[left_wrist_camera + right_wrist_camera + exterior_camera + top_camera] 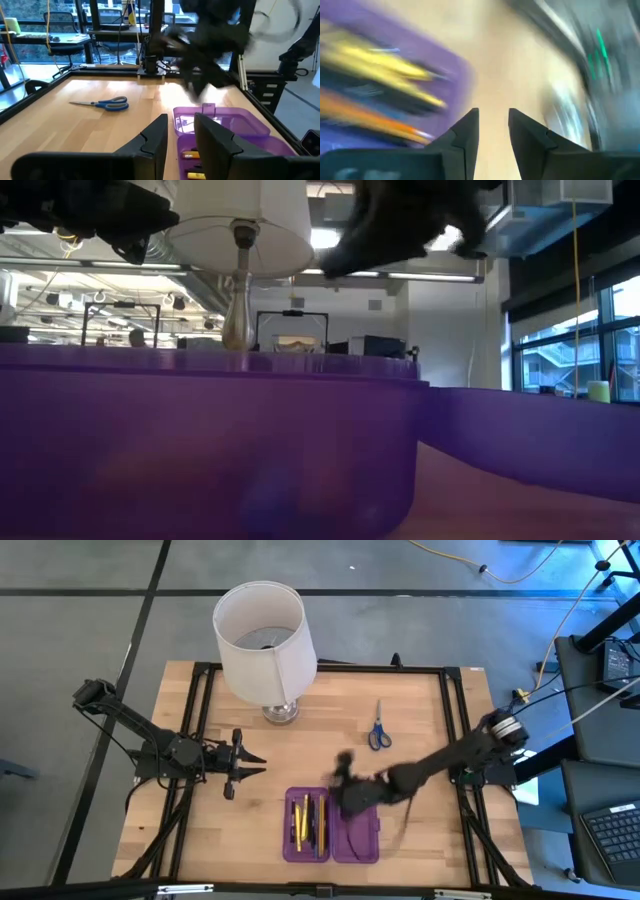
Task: Pick & place school supplies into a supply box
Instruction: Put the blue scissors into the violet supply box
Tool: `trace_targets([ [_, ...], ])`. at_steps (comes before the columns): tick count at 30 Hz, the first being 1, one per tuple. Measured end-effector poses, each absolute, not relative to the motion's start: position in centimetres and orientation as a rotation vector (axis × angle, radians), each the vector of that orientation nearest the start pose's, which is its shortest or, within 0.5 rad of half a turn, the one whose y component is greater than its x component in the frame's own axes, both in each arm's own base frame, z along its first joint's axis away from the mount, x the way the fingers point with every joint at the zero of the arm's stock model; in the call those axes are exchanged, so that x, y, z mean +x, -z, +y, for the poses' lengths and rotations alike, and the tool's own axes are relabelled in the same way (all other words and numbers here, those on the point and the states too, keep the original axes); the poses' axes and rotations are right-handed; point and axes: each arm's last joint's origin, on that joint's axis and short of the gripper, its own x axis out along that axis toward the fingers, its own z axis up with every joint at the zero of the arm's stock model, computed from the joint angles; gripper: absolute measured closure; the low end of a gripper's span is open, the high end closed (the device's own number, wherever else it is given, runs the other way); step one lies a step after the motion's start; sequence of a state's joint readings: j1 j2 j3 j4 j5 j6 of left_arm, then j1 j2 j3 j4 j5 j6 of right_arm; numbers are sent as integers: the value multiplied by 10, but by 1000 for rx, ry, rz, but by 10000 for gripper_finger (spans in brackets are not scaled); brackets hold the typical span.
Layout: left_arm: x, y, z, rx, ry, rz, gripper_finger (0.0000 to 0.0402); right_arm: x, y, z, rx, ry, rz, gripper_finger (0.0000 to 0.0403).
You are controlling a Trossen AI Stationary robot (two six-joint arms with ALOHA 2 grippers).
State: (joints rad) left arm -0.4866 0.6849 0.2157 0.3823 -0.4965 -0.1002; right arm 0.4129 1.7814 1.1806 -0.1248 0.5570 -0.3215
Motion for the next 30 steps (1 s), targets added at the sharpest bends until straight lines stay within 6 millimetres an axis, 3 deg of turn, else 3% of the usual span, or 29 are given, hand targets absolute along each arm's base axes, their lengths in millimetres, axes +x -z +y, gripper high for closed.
trace_targets([
  [3,143,-205,-60,-56,-14,80,313,337,-227,99,-318,352,778,293],
  [7,143,-204,-60,-55,-14,83,313,304,-235,51,64,581,998,292],
  [13,143,-204,-60,-57,-14,83,313,279,-214,15,222,818,1111,292],
  [18,143,-204,-60,-56,-14,84,313,267,-185,-8,368,875,1176,292],
  [22,143,-204,-60,-55,-14,87,313,264,-171,-22,513,805,1208,292],
  [30,143,-204,-60,-55,-14,87,313,268,-168,-34,551,753,1169,292],
])
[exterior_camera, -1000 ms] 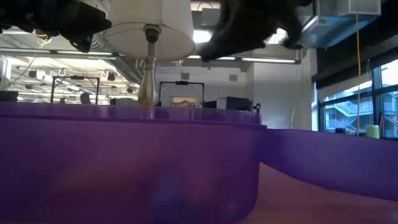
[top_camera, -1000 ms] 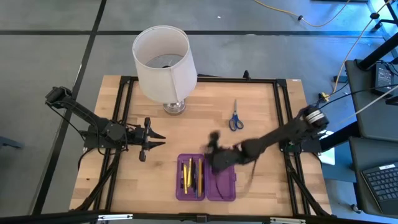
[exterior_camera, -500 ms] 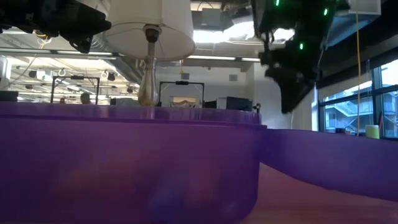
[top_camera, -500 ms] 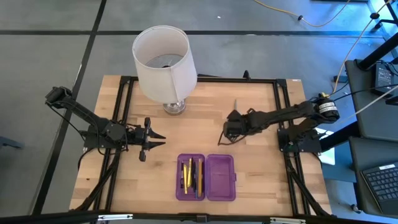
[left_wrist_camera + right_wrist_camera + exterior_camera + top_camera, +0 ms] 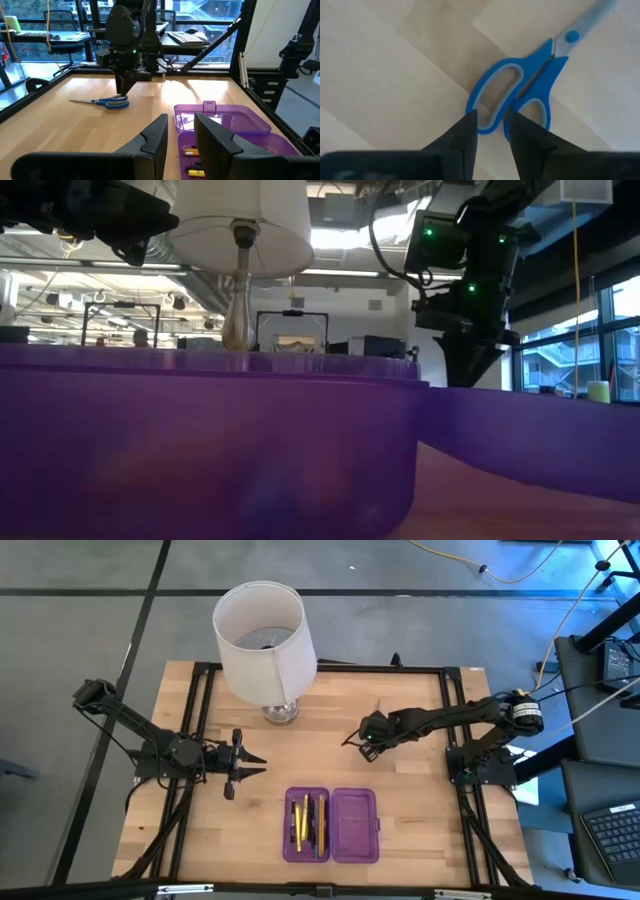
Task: Pick & place school supplies into a supply box
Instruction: Put the blue scissors into the violet supply box
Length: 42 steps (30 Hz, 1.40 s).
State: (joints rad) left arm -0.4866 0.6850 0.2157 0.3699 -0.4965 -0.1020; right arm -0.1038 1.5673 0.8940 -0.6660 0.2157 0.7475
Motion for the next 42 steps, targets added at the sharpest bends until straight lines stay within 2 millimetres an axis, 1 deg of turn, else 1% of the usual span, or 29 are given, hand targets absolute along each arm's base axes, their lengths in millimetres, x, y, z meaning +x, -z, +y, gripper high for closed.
trace_targets([
  [5,143,-204,-60,-55,-14,87,313,267,-168,-37,544,784,1158,292],
  [8,143,-204,-60,-55,-14,88,313,267,-168,-38,538,795,1152,285],
  [11,143,-204,-60,-55,-14,87,313,267,-168,-38,557,818,1140,263],
  [14,143,-204,-60,-55,-14,88,313,266,-168,-38,609,879,1118,232],
  [17,143,-204,-60,-55,-14,88,313,265,-168,-39,566,878,1125,207],
  [21,143,-204,-60,-54,-14,88,313,265,-168,-39,511,837,1149,188],
  [25,143,-204,-60,-54,-14,88,313,266,-168,-39,551,854,1130,185],
  [32,142,-203,-60,-50,-15,94,313,267,-166,-39,642,923,1092,197],
  [36,142,-203,-60,-50,-15,94,313,271,-156,-39,632,930,1119,202],
  [42,142,-203,-60,-49,-15,95,313,274,-133,-41,602,966,1202,202],
])
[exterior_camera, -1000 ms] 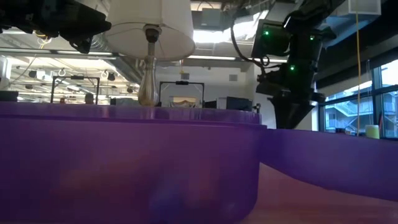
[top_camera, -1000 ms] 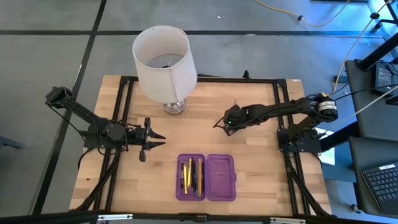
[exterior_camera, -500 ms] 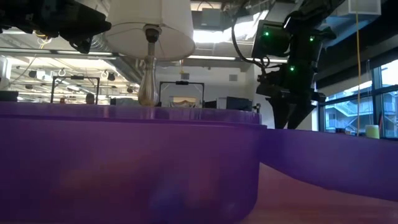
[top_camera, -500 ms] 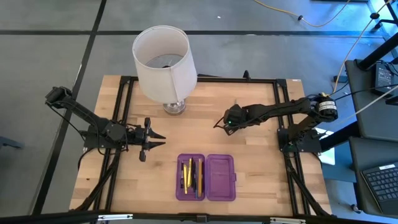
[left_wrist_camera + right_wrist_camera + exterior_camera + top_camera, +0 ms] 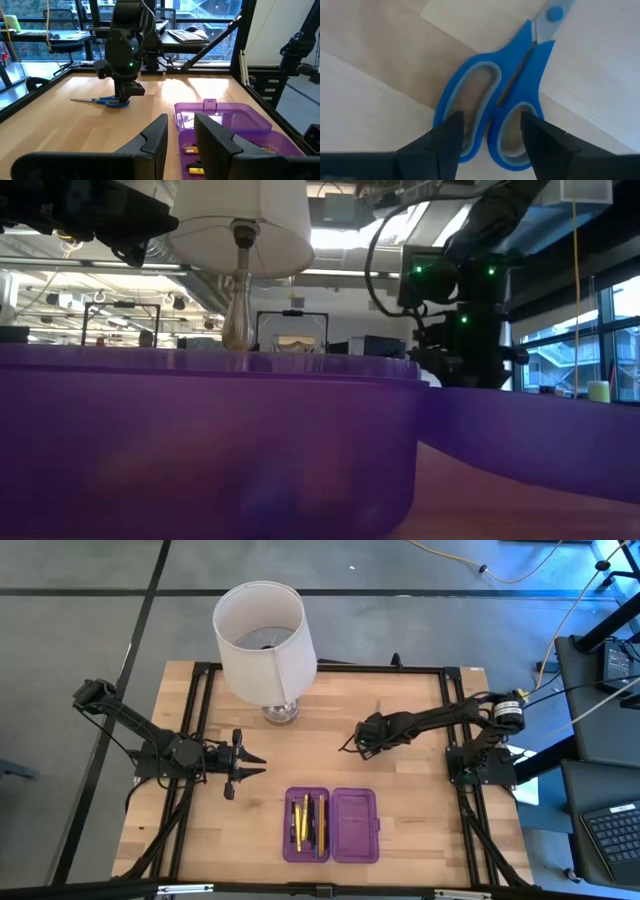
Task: Pick & place school supplies into a supply box
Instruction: Put the blue scissors into the violet supply box
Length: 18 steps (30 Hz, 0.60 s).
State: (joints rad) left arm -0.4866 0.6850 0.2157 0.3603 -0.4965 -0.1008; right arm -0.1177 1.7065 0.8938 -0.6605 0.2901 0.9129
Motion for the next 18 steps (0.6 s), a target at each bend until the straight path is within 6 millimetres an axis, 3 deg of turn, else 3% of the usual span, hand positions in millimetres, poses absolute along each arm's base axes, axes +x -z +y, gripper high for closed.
trace_targets([
  [8,142,-203,-60,-49,-15,96,313,276,-124,-46,640,953,1253,214],
  [18,142,-203,-60,-50,-15,95,313,277,-124,-47,491,818,1317,329],
])
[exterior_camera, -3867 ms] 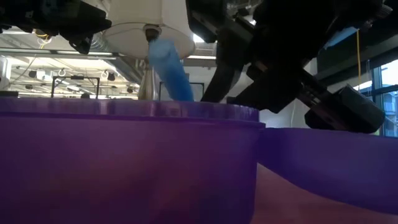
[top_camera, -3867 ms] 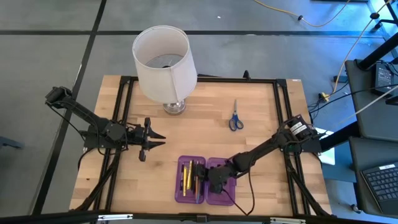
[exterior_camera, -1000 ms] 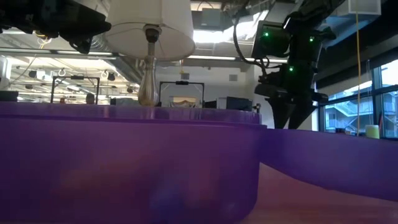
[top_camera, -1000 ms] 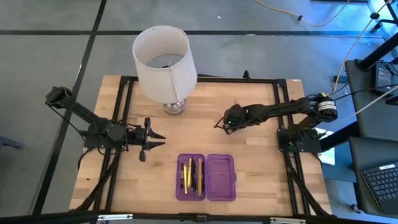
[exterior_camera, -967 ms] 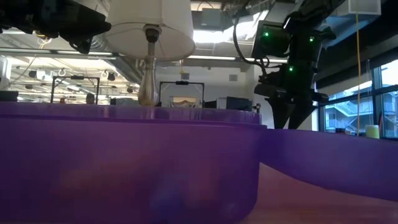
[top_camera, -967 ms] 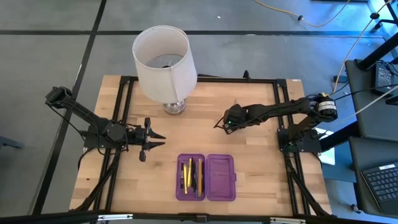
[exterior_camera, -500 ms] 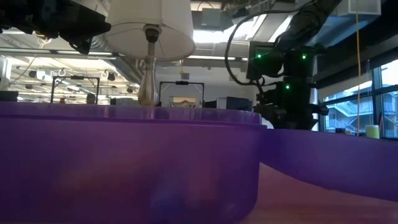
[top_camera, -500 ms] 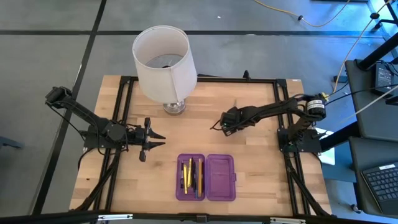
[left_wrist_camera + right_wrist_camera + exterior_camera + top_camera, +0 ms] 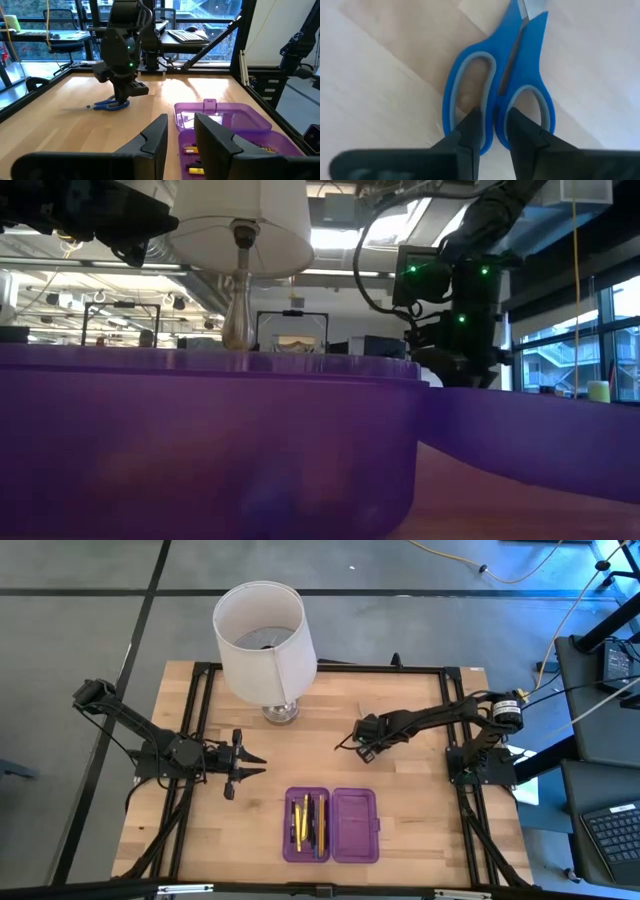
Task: Pick & place school supplies into a supply box
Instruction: Put the blue scissors into the violet supply box
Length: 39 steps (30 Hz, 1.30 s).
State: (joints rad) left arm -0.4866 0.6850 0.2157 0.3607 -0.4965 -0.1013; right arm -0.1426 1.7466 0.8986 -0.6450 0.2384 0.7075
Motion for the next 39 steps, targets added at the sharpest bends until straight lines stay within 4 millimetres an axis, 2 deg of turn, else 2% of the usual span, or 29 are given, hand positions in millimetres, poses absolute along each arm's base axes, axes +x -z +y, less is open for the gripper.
trace_targets([
  [6,142,-203,-60,-50,-15,95,313,286,-132,-39,331,747,1336,329],
  [9,142,-203,-60,-50,-15,95,313,295,-140,-30,202,646,1363,329],
  [16,142,-203,-60,-50,-15,95,313,314,-174,13,-128,368,1387,324],
  [24,142,-203,-60,-48,-15,95,313,338,-217,76,-524,-78,1194,323],
  [27,142,-203,-60,-41,-14,95,313,348,-235,95,-557,-139,1057,323],
  [30,142,-203,-60,-24,-13,95,313,357,-255,105,-554,-205,927,322],
  [32,142,-203,-60,-24,-14,95,313,362,-265,111,-616,-270,855,322],
  [36,142,-203,-60,-24,-13,95,313,374,-270,122,-791,-388,724,322],
  [39,142,-203,-60,-24,-13,95,313,382,-259,128,-908,-491,680,322],
])
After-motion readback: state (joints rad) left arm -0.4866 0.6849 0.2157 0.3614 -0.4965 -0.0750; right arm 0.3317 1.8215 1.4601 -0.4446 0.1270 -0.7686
